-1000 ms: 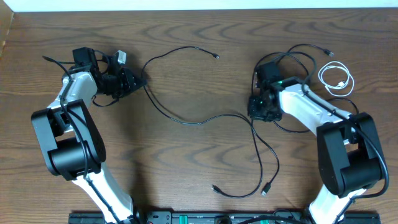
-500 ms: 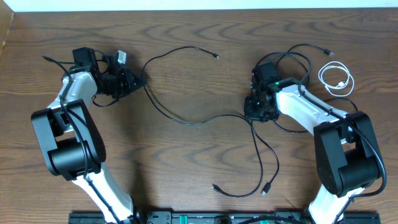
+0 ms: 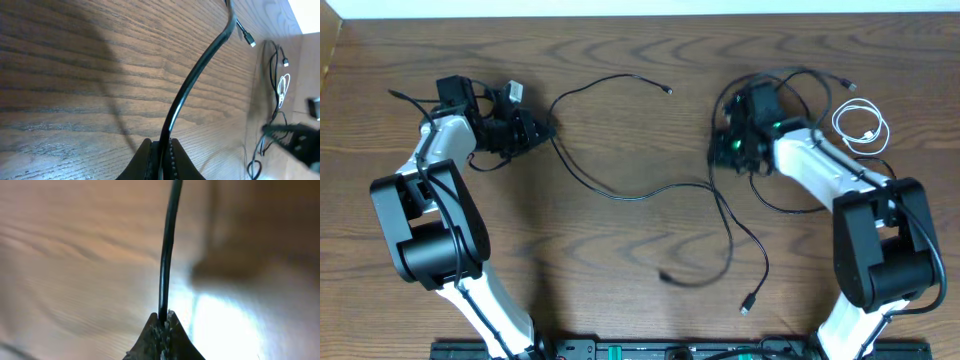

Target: Untangle cables

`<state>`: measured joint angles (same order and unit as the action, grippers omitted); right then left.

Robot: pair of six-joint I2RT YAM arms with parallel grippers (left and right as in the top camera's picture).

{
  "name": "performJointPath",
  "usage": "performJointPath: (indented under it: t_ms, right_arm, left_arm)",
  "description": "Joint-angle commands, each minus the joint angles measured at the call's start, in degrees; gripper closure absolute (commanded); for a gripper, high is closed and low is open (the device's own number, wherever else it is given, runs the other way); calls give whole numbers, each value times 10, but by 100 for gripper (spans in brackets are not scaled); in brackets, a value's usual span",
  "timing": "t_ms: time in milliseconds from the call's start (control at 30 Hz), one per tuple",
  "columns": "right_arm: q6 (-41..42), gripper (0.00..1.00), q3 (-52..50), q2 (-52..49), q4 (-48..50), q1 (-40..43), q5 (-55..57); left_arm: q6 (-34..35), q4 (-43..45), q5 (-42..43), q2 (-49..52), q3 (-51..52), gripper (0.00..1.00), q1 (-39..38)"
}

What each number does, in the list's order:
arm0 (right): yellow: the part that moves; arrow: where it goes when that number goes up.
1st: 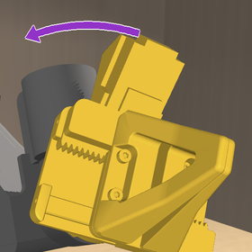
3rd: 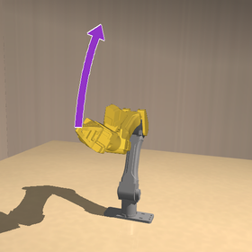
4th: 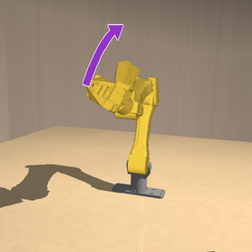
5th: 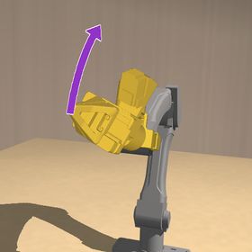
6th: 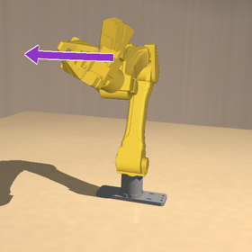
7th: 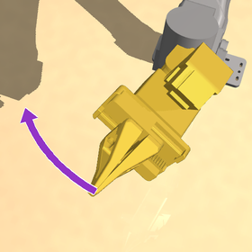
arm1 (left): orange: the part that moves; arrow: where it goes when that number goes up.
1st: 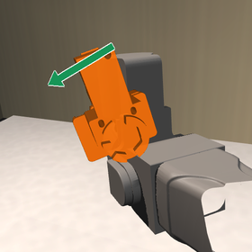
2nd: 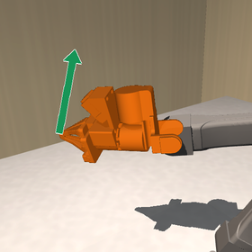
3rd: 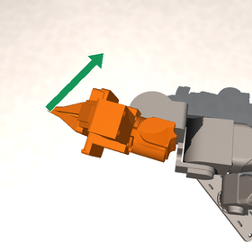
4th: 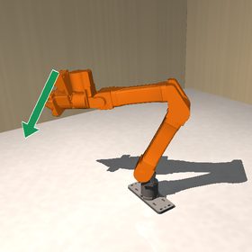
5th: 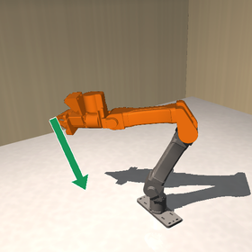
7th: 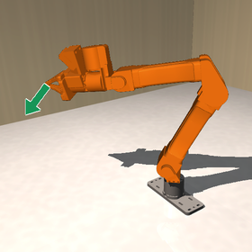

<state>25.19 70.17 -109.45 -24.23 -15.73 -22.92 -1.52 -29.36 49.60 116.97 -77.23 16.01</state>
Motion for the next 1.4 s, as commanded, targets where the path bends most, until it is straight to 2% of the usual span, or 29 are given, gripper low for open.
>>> performJointPath:
  t_ms: [0, 67, 200, 300, 500, 667, 733, 800, 900, 967, 1067, 1133, 1167, 1367]
  right_arm:
    - [18, 99, 62, 0, 18, 32, -99]
    - [23, 99, 86, 0, 46, 55, -147]
    - [85, 99, 116, 0, 137, 109, -224]
    - [146, 99, 116, 0, 225, 148, -227]
    - [166, 99, 116, 0, 331, 205, -212]
    - [281, 99, 116, 0, 418, 240, -242]
    - [291, 99, 116, 0, 442, 253, -257]
    - [290, 99, 115, 0, 431, 266, -262]
    - [284, 99, 115, 0, 340, 291, -263]
    - [247, 99, 115, 0, 257, 308, -263]
    - [130, 99, 115, -1, 105, 334, -255]
    - [65, 99, 115, -1, 17, 350, -205]
    - [57, 99, 115, -1, 2, 353, -191]
    - [1, 99, 113, -1, -141, 371, 57]
  left_arm:
    - [-1, 1, 3, 5, -6, 92, -1]
    - [-1, 1, 3, 5, -6, 91, -1]
    - [-1, 1, 3, 5, -6, 91, -1]
    - [-1, 1, 3, 5, -6, 91, -1]
    - [-1, 1, 3, 5, -6, 91, -1]
    - [-1, 1, 3, 5, -6, 91, -1]
    - [-1, 1, 3, 5, -6, 91, -1]
    - [-1, 1, 3, 5, -6, 91, -1]
    - [-1, 1, 3, 5, -6, 91, -1]
    - [-1, 1, 3, 5, -6, 91, -1]
    - [-1, 1, 3, 5, -6, 91, -1]
    - [-1, 1, 3, 5, -6, 91, -1]
    - [-1, 1, 3, 5, -6, 91, -1]
    - [-1, 1, 3, 5, -6, 91, -1]
